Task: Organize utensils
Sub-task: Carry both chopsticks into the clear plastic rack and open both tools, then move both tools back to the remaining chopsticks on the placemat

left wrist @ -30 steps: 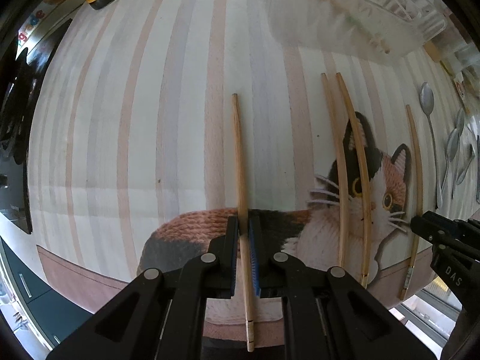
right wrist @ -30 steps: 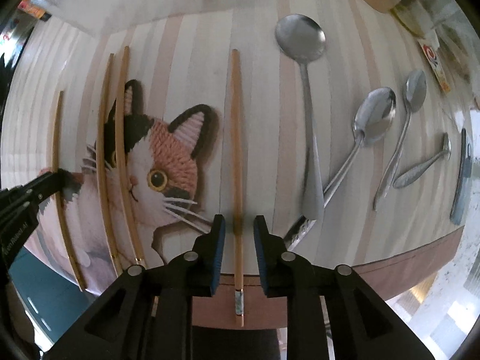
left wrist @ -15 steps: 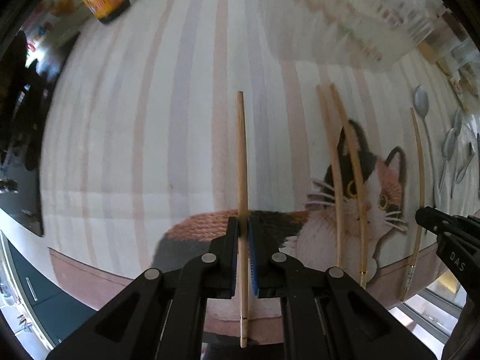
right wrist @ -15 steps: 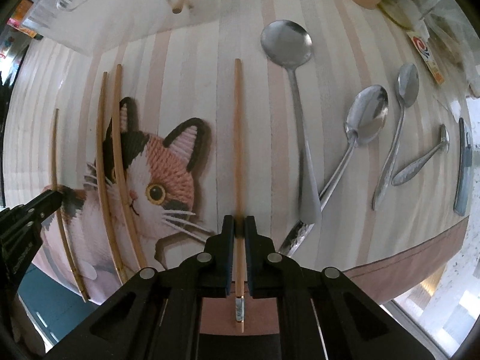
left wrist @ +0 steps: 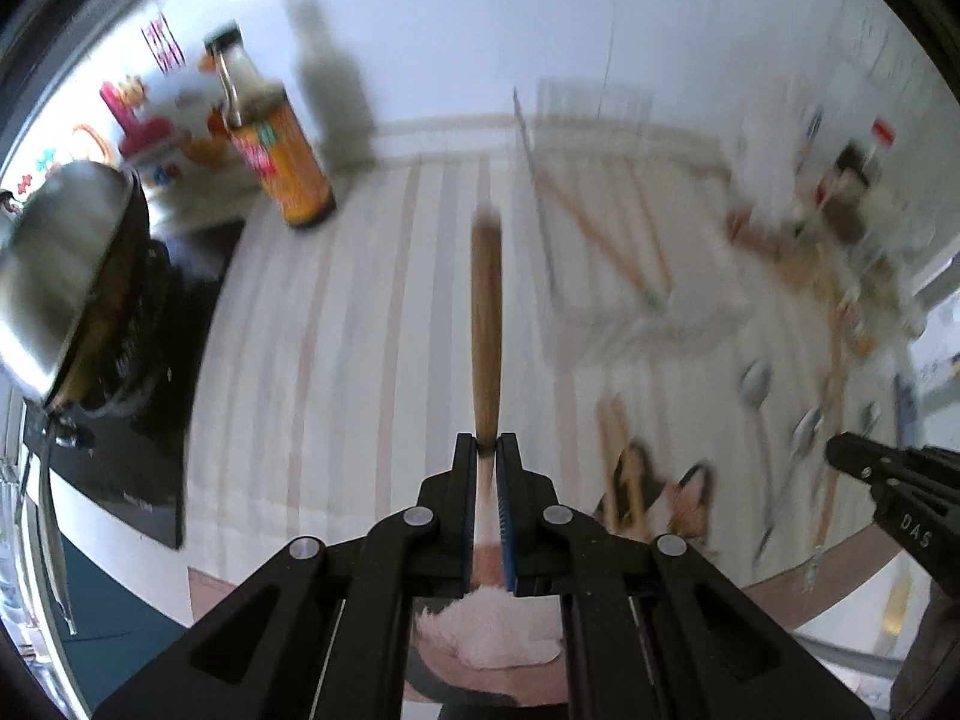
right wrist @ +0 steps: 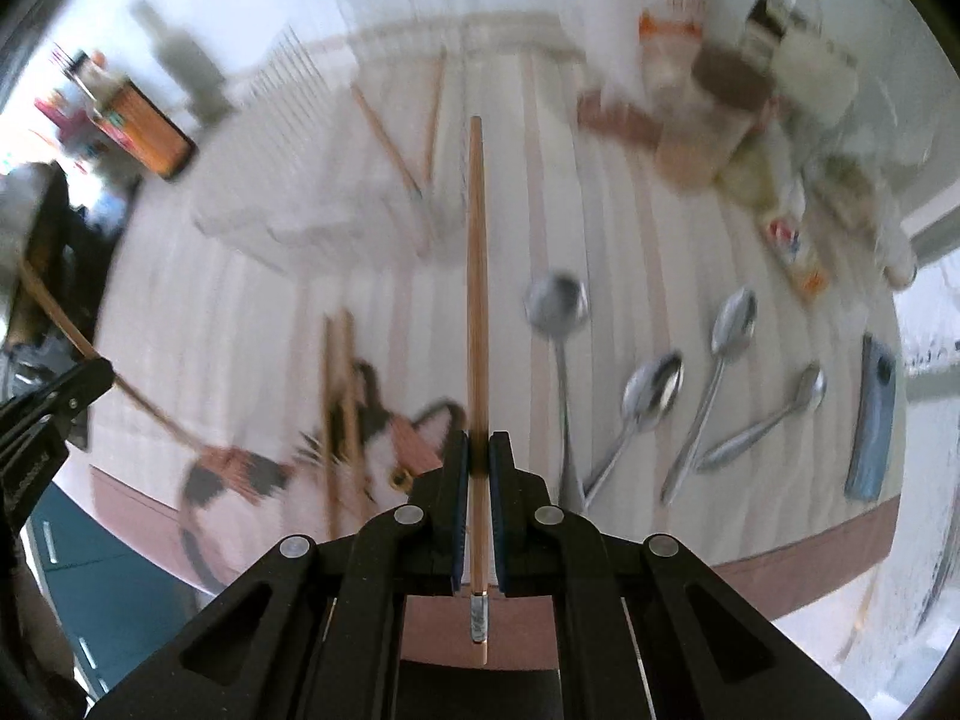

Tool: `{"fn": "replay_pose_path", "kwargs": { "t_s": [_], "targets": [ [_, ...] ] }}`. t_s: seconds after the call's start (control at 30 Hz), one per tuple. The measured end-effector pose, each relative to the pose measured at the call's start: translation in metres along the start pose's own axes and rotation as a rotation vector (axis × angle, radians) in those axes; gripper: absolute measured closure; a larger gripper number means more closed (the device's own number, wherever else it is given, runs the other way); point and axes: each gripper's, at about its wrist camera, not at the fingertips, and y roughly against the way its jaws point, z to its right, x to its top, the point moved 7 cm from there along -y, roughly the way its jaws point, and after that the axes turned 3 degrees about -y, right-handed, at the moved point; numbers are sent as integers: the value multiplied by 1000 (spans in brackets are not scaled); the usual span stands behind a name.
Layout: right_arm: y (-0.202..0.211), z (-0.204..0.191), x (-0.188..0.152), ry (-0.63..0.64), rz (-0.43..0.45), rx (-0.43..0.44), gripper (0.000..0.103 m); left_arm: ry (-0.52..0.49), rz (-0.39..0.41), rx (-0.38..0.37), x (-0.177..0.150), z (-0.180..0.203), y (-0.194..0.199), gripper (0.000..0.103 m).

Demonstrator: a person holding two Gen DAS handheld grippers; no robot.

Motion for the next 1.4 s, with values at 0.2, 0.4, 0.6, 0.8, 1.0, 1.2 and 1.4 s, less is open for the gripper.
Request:
{"fn": "replay_pose_path", "kwargs": {
  "t_s": [0.2, 0.4, 0.6, 0.8, 1.0, 1.2, 1.4],
  "targets": [
    [35, -20, 48, -5, 70, 110, 96, 37, 79, -105, 60, 6, 34, 99],
    [25, -26, 124, -31, 71, 175, 96, 80, 47, -213, 122, 24, 18, 99],
    [-23, -26, 180, -54, -10, 176, 96, 59, -92, -256, 164, 44, -41, 99],
    [-81, -29, 206, -76, -115, 181, 94, 45, -260, -228, 169, 54, -102, 96],
    [-71, -17, 199, -105, -84, 197, 71, 85, -125, -110, 161, 23, -72, 71],
    [-37, 9, 163, -115, -6, 171, 60, 110, 77, 48, 137, -10, -35, 19],
    [-27, 21, 101, -87, 69, 101, 46, 95, 115, 139, 82, -23, -30, 0]
  ]
}}
